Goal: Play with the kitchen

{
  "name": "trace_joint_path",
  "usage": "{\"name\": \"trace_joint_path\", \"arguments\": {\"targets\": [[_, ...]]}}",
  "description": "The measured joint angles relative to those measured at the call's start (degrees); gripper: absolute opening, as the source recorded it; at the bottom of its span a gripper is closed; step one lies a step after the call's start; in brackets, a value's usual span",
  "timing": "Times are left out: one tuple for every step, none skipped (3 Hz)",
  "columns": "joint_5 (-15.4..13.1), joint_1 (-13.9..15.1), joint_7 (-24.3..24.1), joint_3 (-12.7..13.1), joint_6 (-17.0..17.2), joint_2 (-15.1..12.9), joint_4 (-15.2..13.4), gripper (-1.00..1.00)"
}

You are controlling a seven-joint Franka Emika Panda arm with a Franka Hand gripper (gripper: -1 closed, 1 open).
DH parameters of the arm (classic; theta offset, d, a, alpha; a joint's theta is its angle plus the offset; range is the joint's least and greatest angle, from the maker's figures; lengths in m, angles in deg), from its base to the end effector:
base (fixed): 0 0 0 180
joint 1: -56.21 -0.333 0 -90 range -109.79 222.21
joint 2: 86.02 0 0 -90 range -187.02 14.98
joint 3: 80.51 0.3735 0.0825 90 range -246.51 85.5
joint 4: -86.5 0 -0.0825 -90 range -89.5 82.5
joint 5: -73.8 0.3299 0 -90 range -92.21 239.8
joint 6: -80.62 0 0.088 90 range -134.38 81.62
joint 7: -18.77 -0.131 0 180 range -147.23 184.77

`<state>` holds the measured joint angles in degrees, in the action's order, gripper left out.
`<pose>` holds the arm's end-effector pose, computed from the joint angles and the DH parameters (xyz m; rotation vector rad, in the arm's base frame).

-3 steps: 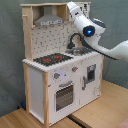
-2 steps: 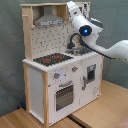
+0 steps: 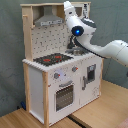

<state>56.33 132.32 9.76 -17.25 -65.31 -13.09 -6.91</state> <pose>0.4181 0.4451 0.7053 1.3022 0.3523 1.2179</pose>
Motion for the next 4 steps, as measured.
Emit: {"name": "trace_joint_path", "arguments": {"targets": [[1.4, 3.2, -1.0, 0.7, 1.9, 0.0, 4.0, 1.0], [3.8, 6.7, -1.3, 1.2, 3.8, 0.0, 8.1, 1.0], [4.3, 7.6, -1.7, 1.5, 4.0, 0.0, 8.7, 1.0], [4.3, 7.8, -1.8, 1.6, 4.0, 0.0, 8.8, -1.0]]}}
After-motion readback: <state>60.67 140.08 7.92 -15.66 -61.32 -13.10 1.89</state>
